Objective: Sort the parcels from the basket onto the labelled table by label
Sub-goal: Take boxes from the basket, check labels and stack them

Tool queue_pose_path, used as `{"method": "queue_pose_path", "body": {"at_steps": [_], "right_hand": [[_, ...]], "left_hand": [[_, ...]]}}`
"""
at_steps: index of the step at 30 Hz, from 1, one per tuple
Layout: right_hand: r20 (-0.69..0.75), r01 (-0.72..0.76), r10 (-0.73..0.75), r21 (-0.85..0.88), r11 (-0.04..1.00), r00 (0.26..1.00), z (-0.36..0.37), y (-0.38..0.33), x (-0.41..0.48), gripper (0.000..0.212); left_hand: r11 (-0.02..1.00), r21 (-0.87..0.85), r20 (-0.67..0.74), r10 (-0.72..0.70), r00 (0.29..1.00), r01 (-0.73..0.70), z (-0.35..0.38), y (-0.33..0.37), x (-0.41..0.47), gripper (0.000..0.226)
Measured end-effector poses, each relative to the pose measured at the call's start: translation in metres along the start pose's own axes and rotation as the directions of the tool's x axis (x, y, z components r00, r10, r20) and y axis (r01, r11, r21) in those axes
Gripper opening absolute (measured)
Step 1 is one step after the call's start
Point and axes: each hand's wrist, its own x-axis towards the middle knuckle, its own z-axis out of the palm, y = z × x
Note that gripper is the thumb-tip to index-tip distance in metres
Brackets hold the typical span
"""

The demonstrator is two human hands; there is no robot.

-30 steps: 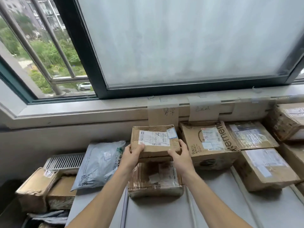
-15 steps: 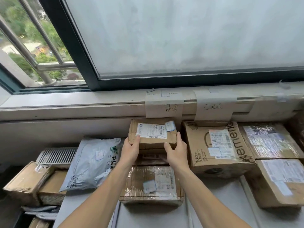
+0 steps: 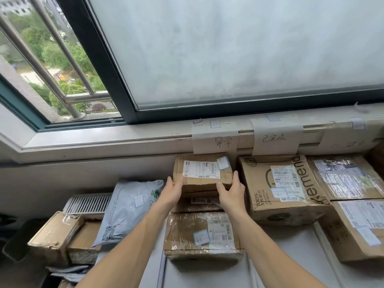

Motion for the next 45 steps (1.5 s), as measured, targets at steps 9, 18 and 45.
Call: {"method": "queue_pose_path", "body": {"at_steps": [9,18,45], "right_hand": [[-0.193,-0.096,0.099,0.024,0.995,0.976,0.060,0.001,-0.087,0.077],[-0.108,-0.055,0.050,-0.042,0.998,0.993,0.237,0.024,-0.212,0.072],[0.190,-0.116,0.180,-0.304,0.946,0.965,0.426,0.091,-0.391,0.046]], "left_hand": [[0.974,0.013,0.061,0.226,0.972,-0.227,-0.078,-0.050,-0.055,0.055],[0.927,-0.352,-0.024,0.129,0.991,-0.129,-0.230,-0.198,-0.089,0.021],[0.804,0.595,-0.163,0.112,0.980,0.007,-0.389,-0.339,0.021,0.089]]}}
